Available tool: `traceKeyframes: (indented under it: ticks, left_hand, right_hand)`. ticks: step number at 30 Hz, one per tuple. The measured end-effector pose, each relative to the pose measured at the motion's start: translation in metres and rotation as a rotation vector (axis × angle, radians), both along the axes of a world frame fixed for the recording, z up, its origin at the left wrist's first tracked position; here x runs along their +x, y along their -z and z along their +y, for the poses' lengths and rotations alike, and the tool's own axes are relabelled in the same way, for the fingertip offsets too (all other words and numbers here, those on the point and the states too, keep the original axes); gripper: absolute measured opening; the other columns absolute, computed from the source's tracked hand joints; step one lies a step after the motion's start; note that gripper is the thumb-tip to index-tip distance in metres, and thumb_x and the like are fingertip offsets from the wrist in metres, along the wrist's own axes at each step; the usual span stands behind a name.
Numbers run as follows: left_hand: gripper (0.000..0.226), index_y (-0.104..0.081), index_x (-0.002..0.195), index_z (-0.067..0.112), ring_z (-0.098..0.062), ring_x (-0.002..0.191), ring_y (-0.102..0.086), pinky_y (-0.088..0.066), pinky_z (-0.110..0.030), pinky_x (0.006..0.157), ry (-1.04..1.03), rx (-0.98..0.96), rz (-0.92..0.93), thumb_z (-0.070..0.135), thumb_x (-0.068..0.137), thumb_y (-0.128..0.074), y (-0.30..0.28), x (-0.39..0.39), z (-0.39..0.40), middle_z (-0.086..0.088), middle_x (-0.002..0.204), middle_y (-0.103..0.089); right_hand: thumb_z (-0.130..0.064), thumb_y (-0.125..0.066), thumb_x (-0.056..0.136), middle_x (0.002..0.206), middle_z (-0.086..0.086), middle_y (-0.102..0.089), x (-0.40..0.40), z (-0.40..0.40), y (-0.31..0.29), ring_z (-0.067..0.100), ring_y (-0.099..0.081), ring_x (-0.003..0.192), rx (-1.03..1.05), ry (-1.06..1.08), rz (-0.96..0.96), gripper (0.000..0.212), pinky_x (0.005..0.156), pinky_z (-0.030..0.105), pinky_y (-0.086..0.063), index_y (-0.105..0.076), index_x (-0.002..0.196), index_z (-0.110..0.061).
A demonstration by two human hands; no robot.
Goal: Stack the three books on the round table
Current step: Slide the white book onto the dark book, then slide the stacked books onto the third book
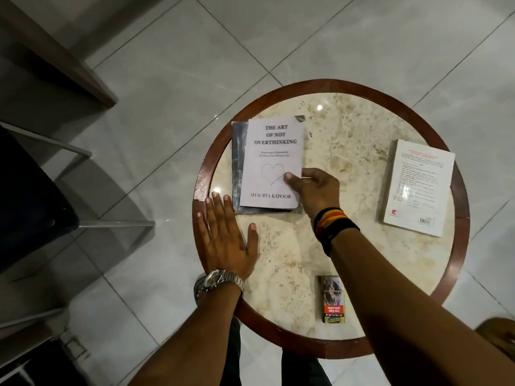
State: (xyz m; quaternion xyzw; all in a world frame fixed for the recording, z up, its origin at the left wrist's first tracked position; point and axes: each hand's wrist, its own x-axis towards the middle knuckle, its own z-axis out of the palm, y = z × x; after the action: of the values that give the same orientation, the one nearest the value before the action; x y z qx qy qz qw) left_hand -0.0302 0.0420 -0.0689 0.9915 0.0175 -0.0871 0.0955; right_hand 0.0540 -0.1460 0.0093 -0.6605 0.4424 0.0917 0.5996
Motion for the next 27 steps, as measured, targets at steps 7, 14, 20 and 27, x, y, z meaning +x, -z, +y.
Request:
traceKeyframes:
  ticks: [7,14,20,27]
  left_hand:
    - [0.086,-0.004,0.168,0.013,-0.030,0.165,-0.001,-0.010,-0.059,0.131,0.005,0.011,0.009,0.060,0.100,-0.028,-0.001,0.000,0.001,-0.011,0.178,-0.002]
    - [0.086,-0.003,0.168,0.012,-0.029,0.165,0.000,-0.006,-0.057,0.132,0.006,0.007,-0.003,0.057,0.100,-0.031,-0.003,0.000,-0.001,-0.011,0.178,-0.001]
    - [0.086,0.001,0.167,0.009,-0.030,0.165,0.001,-0.005,-0.056,0.132,0.027,0.011,-0.017,0.055,0.100,-0.030,-0.004,-0.002,0.001,-0.014,0.177,0.001]
    - [0.086,-0.001,0.167,0.010,-0.030,0.165,0.001,-0.006,-0.058,0.132,0.018,0.003,-0.043,0.053,0.099,-0.029,-0.005,-0.003,-0.002,-0.014,0.177,-0.001]
  right_hand:
    - [-0.026,-0.088,0.074,0.087,0.002,-0.074,0.002,0.011,0.001,0.017,-0.069,0.073,-0.173,-0.147,0.066,0.033,0.072,0.029,-0.057,-0.073,0.100,-0.013]
    - [-0.030,-0.081,0.080,0.084,-0.002,-0.071,-0.006,0.006,0.003,0.014,-0.067,0.078,-0.206,-0.113,0.007,0.027,0.079,0.029,-0.055,-0.073,0.101,-0.014]
    - [-0.036,-0.071,0.087,0.119,0.007,-0.058,-0.036,-0.072,-0.011,0.028,-0.055,0.114,-0.806,-0.037,0.092,0.029,0.093,0.036,-0.043,-0.069,0.110,-0.019]
    - [-0.062,-0.083,0.065,0.144,0.018,-0.046,-0.064,-0.159,-0.015,0.038,-0.041,0.137,-0.697,0.044,0.490,0.104,0.109,0.055,-0.040,-0.040,0.142,-0.007]
